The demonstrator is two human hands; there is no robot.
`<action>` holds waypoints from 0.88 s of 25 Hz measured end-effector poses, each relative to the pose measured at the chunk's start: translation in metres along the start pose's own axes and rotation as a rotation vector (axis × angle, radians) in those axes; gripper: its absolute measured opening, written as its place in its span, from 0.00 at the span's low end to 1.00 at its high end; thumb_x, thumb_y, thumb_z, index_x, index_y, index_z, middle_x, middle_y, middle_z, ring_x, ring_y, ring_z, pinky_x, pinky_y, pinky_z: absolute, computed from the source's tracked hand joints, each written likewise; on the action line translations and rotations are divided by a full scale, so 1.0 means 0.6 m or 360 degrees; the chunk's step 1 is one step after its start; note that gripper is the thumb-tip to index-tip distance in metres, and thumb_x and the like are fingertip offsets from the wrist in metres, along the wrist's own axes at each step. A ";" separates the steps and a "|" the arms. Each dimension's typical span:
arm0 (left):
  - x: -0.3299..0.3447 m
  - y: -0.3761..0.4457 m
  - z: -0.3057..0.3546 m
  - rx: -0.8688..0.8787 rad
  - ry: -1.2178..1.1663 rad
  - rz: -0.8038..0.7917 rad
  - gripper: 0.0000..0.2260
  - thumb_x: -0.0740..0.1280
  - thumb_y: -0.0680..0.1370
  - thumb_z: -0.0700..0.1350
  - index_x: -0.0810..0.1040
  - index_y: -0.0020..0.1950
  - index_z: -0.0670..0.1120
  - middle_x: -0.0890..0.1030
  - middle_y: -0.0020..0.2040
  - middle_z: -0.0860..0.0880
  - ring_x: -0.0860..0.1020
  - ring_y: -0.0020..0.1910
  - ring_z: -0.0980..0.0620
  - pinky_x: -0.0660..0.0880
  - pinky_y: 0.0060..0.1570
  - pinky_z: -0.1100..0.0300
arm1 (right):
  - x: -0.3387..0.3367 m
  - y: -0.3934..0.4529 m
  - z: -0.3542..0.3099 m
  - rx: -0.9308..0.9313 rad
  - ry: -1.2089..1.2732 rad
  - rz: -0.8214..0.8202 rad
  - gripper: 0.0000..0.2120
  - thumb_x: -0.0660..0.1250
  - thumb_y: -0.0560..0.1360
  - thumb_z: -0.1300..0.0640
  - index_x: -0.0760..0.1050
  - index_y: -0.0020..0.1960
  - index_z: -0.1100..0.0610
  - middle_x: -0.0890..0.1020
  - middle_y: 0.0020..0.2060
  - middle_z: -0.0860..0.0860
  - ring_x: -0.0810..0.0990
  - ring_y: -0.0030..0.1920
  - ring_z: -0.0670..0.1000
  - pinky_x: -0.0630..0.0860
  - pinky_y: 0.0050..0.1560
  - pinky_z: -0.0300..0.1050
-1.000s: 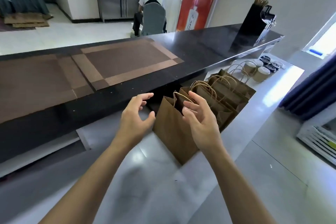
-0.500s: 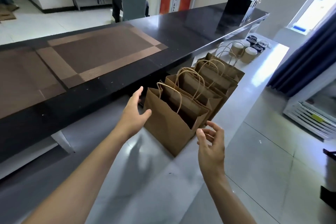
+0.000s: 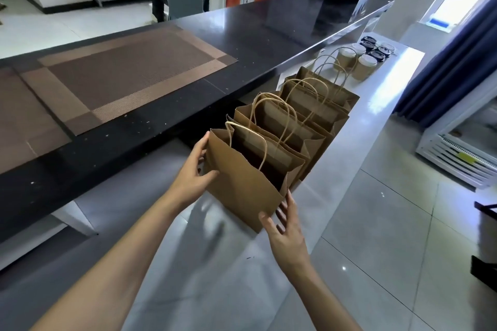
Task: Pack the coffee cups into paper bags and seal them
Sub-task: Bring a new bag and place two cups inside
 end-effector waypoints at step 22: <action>-0.025 -0.217 0.065 0.0174 -0.0256 0.0135 0.32 0.73 0.75 0.46 0.67 0.75 0.64 0.75 0.71 0.57 0.73 0.71 0.56 0.70 0.72 0.53 | -0.063 -0.146 -0.048 -0.0329 0.0313 0.0520 0.11 0.70 0.80 0.52 0.73 0.57 0.39 0.83 0.54 0.42 0.84 0.52 0.44 0.81 0.47 0.36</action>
Point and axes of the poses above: each hand's wrist, its own y-axis towards the middle knuckle, its own x-axis out of the palm, z = x × y, the point moved 8 cm from there along y, towards the middle knuckle
